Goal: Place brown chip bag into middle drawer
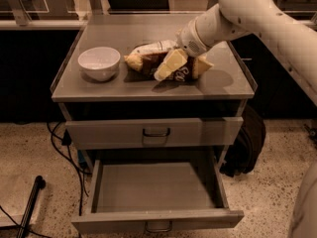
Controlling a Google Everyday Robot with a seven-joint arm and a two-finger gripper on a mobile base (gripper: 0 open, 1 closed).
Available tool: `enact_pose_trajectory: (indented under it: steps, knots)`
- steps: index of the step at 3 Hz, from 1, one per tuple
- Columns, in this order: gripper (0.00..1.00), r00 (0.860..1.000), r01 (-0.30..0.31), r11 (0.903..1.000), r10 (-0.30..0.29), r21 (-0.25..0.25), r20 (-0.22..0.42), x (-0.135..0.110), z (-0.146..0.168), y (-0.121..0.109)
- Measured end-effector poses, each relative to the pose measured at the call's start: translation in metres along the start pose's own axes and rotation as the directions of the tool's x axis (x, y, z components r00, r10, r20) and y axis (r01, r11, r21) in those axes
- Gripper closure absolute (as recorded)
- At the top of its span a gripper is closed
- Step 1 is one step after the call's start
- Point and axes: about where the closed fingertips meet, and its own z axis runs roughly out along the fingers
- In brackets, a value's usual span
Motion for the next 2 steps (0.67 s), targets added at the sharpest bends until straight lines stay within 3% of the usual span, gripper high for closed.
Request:
enact_pose_trajectory:
  steps: [2]
  knots:
    - [0.42,0.999,0.038,0.9993,-0.038,-0.005,-0.009,0.0076,0.0220,0.0067]
